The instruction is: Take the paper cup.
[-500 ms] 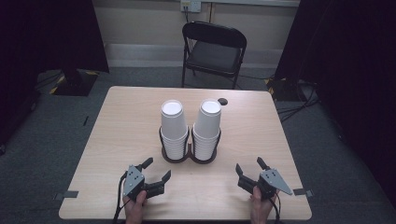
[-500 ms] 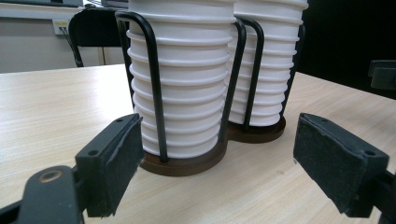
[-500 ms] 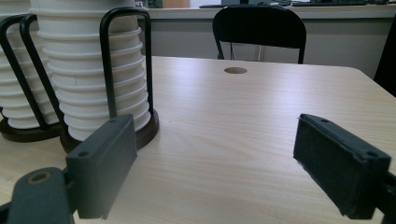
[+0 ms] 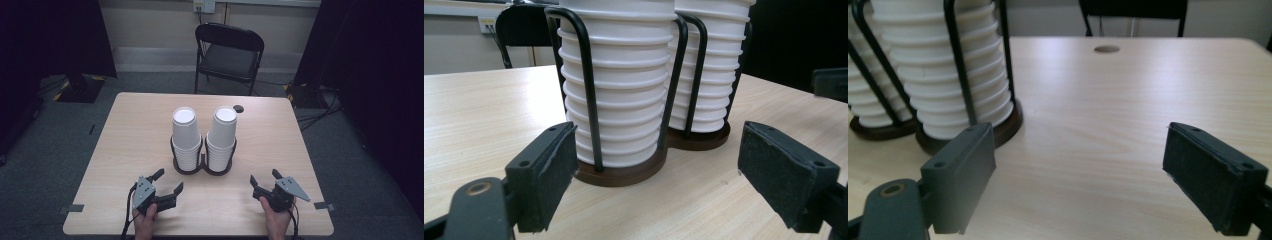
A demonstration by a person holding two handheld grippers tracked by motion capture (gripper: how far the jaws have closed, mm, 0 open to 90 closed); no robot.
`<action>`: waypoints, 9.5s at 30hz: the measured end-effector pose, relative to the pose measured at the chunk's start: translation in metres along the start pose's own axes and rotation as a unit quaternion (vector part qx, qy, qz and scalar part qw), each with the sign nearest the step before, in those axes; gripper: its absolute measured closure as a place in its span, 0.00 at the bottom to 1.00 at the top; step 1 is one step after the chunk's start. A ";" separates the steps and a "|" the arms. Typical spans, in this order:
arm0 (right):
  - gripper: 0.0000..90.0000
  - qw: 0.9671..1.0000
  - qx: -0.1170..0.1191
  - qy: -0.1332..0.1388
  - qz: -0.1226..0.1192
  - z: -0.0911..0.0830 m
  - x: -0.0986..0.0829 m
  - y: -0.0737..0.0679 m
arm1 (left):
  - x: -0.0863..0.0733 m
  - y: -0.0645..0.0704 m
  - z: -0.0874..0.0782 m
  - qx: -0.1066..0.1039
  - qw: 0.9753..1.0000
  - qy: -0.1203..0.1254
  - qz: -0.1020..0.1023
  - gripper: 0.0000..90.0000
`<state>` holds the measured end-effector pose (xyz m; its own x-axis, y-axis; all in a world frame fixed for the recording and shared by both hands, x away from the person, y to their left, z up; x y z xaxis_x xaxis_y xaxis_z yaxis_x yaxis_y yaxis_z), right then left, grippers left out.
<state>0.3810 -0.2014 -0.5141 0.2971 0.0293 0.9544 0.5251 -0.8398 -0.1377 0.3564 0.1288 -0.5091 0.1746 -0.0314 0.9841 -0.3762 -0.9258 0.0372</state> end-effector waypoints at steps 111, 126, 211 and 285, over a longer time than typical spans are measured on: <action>0.13 0.984 0.172 -0.011 -0.046 0.126 0.138 -0.066 | 0.001 0.001 -0.003 -0.002 1.000 0.014 0.007 0.18; 0.15 0.984 0.172 -0.021 -0.048 0.124 0.139 -0.067 | 0.001 0.001 -0.003 -0.006 1.000 0.013 0.006 0.18; 0.17 0.980 0.184 0.071 -0.029 0.069 0.223 -0.070 | 0.001 0.001 -0.003 -0.004 1.000 0.015 0.007 0.18; 0.17 0.961 0.234 0.051 0.135 0.024 0.058 -0.100 | 0.008 0.042 0.011 -0.134 0.991 -0.016 -0.024 0.42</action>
<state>0.3647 -0.1026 -0.4518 0.4060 -0.2282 0.8849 0.7487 -0.4722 -0.4653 0.3517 0.0855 -0.5016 0.2258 -0.0067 0.9742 -0.5938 -0.7937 0.1322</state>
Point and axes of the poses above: each handheld gripper's, and its own axes: z roughly forward along the jaws, x roughly out of its top, y roughly to its right, the point moved 7 cm from there along z, roughly forward along the jaws, and after that the axes turned 13 degrees about x, right-handed, at the moved point
